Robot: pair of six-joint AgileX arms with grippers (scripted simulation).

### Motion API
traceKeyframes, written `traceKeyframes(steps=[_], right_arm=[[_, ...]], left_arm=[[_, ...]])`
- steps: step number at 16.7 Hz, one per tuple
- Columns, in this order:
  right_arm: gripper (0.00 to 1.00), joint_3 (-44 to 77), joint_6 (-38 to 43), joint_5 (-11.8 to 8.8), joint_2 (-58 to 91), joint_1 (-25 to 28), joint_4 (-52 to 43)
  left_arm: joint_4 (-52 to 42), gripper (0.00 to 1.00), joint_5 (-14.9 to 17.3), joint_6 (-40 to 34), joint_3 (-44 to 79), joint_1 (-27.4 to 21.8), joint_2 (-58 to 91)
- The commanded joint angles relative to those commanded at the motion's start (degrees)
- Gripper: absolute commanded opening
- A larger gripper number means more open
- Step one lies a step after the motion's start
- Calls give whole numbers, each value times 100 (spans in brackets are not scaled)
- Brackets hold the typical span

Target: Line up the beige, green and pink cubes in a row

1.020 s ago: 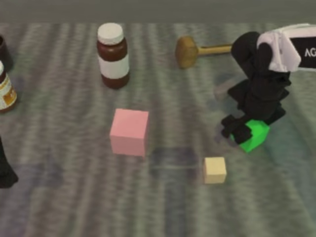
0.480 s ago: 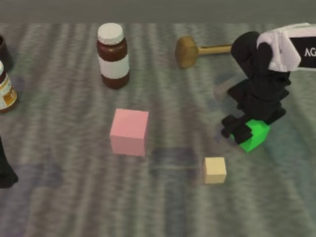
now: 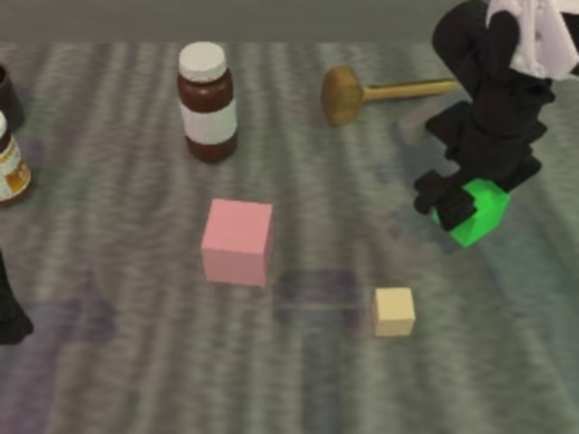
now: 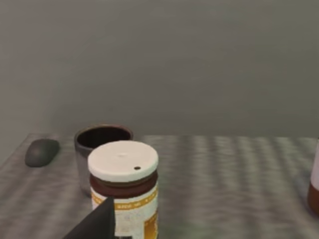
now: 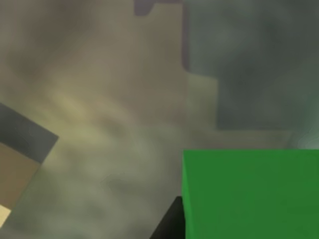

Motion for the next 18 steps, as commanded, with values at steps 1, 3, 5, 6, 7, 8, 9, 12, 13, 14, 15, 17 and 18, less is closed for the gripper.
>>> traceKeyframes(steps=[1, 3, 5, 6, 7, 8, 9, 12, 13, 14, 15, 17, 18], right_arm=[[0, 23, 0, 0, -25, 1, -34], [0, 23, 0, 0, -25, 1, -34], [0, 14, 21, -1, -2, -23, -23], [0, 29, 86, 0, 5, 15, -32], [0, 56, 213, 3, 19, 82, -50], [0, 89, 402, 8, 35, 175, -75], [0, 125, 646, 13, 52, 286, -105], [0, 218, 1676, 34, 84, 713, -212], [0, 240, 2104, 42, 86, 876, -249], [0, 261, 2563, 50, 86, 1045, -288], [0, 279, 3045, 57, 84, 1219, -327], [0, 316, 4020, 72, 75, 1569, -401], [0, 331, 4470, 79, 64, 1737, -432]], left_arm=[[0, 100, 0, 0, 0, 0, 0], [0, 100, 0, 0, 0, 0, 0], [0, 100, 0, 0, 0, 0, 0], [0, 100, 0, 0, 0, 0, 0], [0, 100, 0, 0, 0, 0, 0], [0, 100, 0, 0, 0, 0, 0], [0, 100, 0, 0, 0, 0, 0], [0, 100, 0, 0, 0, 0, 0], [0, 100, 0, 0, 0, 0, 0], [0, 100, 0, 0, 0, 0, 0], [0, 100, 0, 0, 0, 0, 0], [0, 100, 0, 0, 0, 0, 0], [0, 100, 0, 0, 0, 0, 0]])
